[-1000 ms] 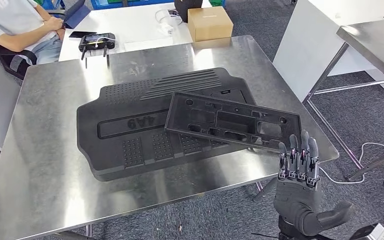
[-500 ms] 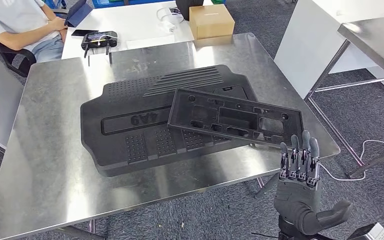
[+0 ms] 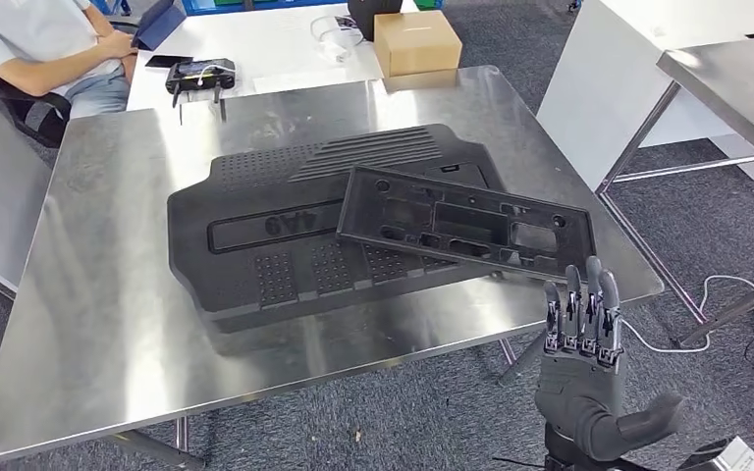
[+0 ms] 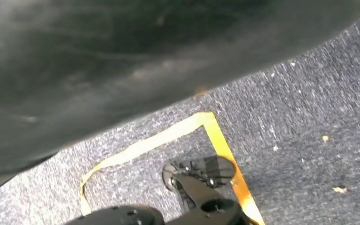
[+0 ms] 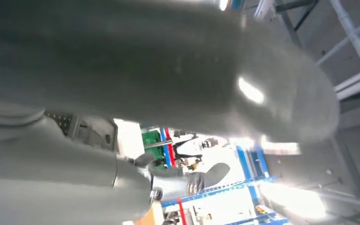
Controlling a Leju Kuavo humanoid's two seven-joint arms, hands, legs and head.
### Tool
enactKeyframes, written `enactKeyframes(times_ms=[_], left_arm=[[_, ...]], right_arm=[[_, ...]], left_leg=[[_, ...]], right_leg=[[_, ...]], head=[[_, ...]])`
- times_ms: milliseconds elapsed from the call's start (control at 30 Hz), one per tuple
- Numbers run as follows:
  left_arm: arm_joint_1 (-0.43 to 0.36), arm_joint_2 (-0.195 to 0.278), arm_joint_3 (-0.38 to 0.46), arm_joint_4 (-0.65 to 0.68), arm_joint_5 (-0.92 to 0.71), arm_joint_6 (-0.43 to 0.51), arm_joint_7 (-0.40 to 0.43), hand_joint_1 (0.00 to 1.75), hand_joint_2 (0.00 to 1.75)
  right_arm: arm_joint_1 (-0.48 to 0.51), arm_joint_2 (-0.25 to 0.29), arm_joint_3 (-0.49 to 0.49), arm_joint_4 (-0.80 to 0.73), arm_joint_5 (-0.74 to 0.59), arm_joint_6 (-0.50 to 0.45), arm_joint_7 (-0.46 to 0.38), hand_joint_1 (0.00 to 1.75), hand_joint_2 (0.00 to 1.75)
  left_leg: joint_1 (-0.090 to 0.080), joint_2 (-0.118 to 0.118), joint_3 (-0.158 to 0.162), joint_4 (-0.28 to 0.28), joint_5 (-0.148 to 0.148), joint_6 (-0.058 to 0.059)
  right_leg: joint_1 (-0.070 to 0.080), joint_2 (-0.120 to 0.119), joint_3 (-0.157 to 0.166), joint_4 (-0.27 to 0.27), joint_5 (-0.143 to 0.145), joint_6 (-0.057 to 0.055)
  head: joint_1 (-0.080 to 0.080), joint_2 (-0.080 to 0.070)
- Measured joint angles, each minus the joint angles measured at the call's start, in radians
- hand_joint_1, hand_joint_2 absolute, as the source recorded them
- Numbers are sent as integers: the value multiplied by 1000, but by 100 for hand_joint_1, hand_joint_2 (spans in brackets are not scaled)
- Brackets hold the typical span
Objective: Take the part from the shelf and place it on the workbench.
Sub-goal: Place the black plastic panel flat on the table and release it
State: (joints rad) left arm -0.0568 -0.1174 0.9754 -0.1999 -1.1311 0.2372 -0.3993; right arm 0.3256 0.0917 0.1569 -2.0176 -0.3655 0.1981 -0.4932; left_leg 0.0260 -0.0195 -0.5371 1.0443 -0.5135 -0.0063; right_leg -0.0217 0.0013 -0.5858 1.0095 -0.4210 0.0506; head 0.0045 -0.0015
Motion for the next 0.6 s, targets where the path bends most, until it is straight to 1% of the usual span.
enactKeyframes(times_ms=[33, 67, 100, 133, 167, 200, 233, 267, 300, 333, 367, 400, 433, 467, 500, 533, 567, 600], left_arm=[[0, 0, 0, 0, 0, 1, 0, 0, 0], [0, 0, 0, 0, 0, 2, 0, 0, 0], [0, 0, 0, 0, 0, 2, 0, 0, 0], [0, 0, 0, 0, 0, 2, 0, 0, 0], [0, 0, 0, 0, 0, 2, 0, 0, 0], [0, 0, 0, 0, 0, 2, 0, 0, 0], [0, 0, 0, 0, 0, 2, 0, 0, 0], [1, 0, 0, 0, 0, 2, 0, 0, 0], [1, 0, 0, 0, -1, 2, 0, 0, 0], [1, 0, 0, 0, -2, 2, 0, 0, 0], [0, 0, 0, 0, -3, 3, 0, 0, 0], [0, -1, 0, 0, -5, 3, -1, 0, 0], [0, -1, 0, 0, -6, 3, -2, 0, 0], [0, -1, 0, 0, -8, 3, -4, 0, 0], [0, -1, 0, 0, -9, 2, -6, 0, 0], [0, 0, 0, 0, -9, 2, -8, 0, 0], [0, 0, 0, 0, -9, 2, -8, 0, 0], [0, 1, 0, 0, -9, 2, -8, 0, 0]], right_arm=[[0, 0, 0, 0, 0, 0, 0, 0, 0], [0, 0, 0, 0, 0, 0, 0, 0, 0], [0, 0, 0, 0, -1, -1, 0, 0, 0], [0, 0, 0, 0, -1, -1, 0, 0, 0], [0, 0, 0, 0, -1, -1, 0, 0, 0], [0, 0, 0, 0, -1, -2, 0, 0, 0], [0, 0, 0, 1, -1, -2, 0, 0, 0], [0, 0, 0, 1, -2, -3, 0, 0, 0], [0, 0, 0, 2, -2, -3, 0, 0, 0], [0, 0, 0, 2, -3, -3, 1, 0, 0], [-1, 0, 0, 2, -4, -3, 1, 0, 0], [-2, 0, 0, 2, -5, -3, 1, 0, 0], [-3, 0, 0, 2, -6, -3, 1, 0, 0], [-4, 0, 0, 3, -6, -3, 2, 0, 0], [-5, 0, 0, 3, -7, -3, 2, 0, 0], [-6, 0, 0, 3, -8, -3, 3, 0, 0], [-7, 0, 0, 3, -8, -3, 3, 0, 0], [-7, 1, -1, 3, -9, -3, 3, 0, 0]], left_leg=[[-2, 1, -5, 0, 6, 10], [-4, 2, -11, -2, 13, 20], [-4, 4, -17, -3, 20, 31], [-5, 6, -25, -4, 27, 40], [-6, 7, -35, -4, 33, 47], [-8, 8, -44, -4, 39, 50], [-10, 10, -53, -4, 45, 52], [-12, 11, -62, -4, 51, 52], [-13, 12, -69, -4, 57, 51], [-14, 13, -74, -4, 62, 49], [-14, 13, -78, -4, 67, 47], [-16, 13, -80, -4, 71, 43], [-17, 14, -81, -3, 75, 38], [-17, 14, -81, -4, 79, 33], [-17, 15, -80, -6, 84, 26], [-15, 15, -81, -9, 89, 18], [-13, 15, -84, -9, 89, 11], [-12, 15, -90, 2, 77, 6]], right_leg=[[-2, 0, -3, -4, 4, 7], [-4, 0, -10, 0, 2, 13], [-6, 0, -22, 18, -12, 14], [-7, 0, -43, 59, -38, 11], [-8, 0, -71, 121, -73, 6], [-7, 0, -100, 194, -109, 2], [-7, 0, -123, 256, -136, 1], [-6, 0, -129, 288, -149, 3], [-5, 0, -112, 276, -147, 8], [-3, 0, -74, 222, -133, 13], [-1, -1, -21, 143, -115, 15], [3, -1, 26, 70, -99, 14], [7, -1, 57, 16, -86, 10], [11, -1, 72, -11, -80, 4], [15, -1, 70, -14, -75, -2], [15, -1, 67, -17, -68, -9], [12, -2, 67, -20, -61, -15], [7, -3, 66, -25, -52, -23]], head=[[2, 0], [2, 0], [4, 0], [6, 0], [8, 0], [10, 0], [10, 0], [10, 0], [10, 0], [10, 0], [10, 0], [9, 0], [8, 0], [7, 0], [5, 0], [5, 0], [4, 0], [3, 0]])
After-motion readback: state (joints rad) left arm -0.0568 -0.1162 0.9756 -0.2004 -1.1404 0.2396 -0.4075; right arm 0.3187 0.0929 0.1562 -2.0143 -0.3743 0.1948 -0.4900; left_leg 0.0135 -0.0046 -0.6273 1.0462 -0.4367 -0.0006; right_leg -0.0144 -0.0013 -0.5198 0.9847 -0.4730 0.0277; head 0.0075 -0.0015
